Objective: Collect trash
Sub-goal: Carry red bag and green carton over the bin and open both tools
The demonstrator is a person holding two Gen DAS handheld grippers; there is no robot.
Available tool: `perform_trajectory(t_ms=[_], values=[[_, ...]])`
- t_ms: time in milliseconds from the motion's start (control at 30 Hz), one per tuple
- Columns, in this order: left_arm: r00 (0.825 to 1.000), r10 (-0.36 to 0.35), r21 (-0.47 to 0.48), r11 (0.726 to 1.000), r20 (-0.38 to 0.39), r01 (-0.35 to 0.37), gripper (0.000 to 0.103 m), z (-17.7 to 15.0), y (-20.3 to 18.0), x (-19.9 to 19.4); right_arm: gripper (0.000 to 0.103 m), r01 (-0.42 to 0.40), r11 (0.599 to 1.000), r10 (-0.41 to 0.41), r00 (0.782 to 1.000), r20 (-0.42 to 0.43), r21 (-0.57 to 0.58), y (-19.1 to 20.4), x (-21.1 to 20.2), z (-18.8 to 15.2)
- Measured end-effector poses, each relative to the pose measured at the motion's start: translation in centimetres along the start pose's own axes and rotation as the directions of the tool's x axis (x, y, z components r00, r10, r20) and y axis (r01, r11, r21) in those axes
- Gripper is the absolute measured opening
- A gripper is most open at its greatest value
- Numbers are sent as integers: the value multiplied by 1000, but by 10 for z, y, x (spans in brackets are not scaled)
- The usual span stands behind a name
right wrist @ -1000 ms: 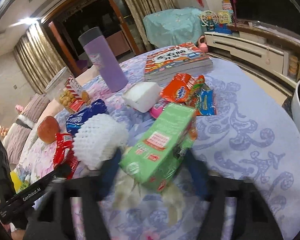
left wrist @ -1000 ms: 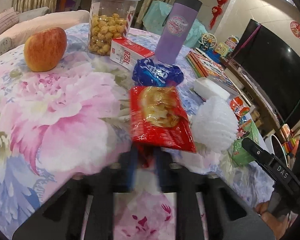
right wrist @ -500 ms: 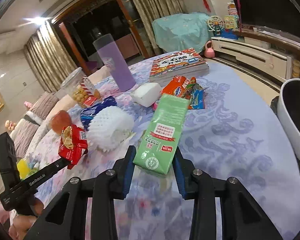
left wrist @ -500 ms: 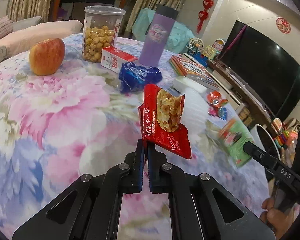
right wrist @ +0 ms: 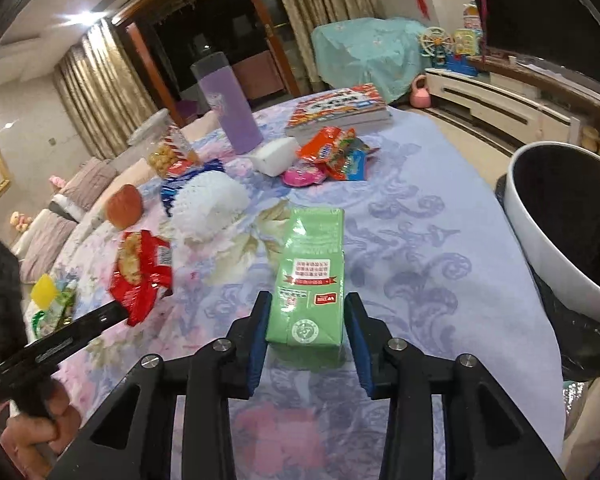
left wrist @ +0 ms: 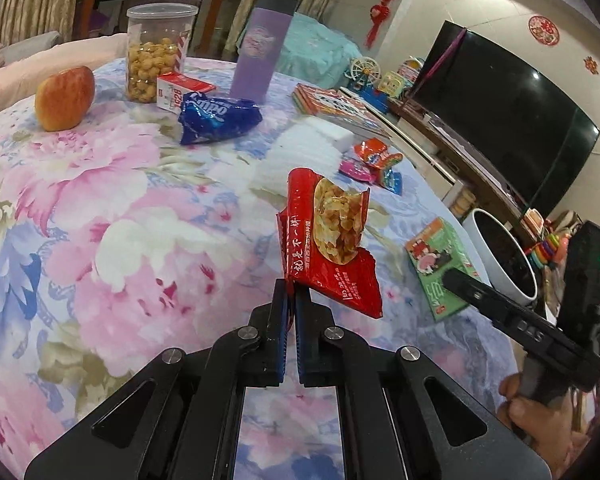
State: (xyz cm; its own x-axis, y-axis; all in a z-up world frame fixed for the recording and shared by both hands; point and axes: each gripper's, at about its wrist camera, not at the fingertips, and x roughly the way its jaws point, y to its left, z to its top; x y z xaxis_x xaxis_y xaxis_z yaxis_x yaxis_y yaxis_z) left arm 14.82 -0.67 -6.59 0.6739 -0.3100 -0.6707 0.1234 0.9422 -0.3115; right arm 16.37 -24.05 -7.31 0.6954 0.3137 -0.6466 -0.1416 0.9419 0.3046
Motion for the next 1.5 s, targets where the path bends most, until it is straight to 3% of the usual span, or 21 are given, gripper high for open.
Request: perform_trajectory(t_ms=[100, 200, 433, 833, 1500], values=[[1000, -1, 7, 1000, -3, 1, 3, -1, -4, -2, 45, 8, 1000, -8, 1000, -10, -5, 0, 7, 0], [1000, -11, 18, 1000, -5, 11, 3, 0, -12, -2, 32, -15, 1000, 15, 1000, -23, 13, -6, 10, 0], [998, -59, 79, 995, -25, 60, 3, 1, -48, 6, 32, -13, 1000, 12, 999, 45, 15, -18, -25, 1], [983, -162, 184, 967, -80, 175, 3, 7, -122, 26, 32, 41, 995, -53, 991, 126, 95, -75, -84, 3], [967, -219, 336, 908, -126, 250, 3, 23, -226, 58, 32, 136, 970, -170, 971, 165, 203, -157, -116, 17]])
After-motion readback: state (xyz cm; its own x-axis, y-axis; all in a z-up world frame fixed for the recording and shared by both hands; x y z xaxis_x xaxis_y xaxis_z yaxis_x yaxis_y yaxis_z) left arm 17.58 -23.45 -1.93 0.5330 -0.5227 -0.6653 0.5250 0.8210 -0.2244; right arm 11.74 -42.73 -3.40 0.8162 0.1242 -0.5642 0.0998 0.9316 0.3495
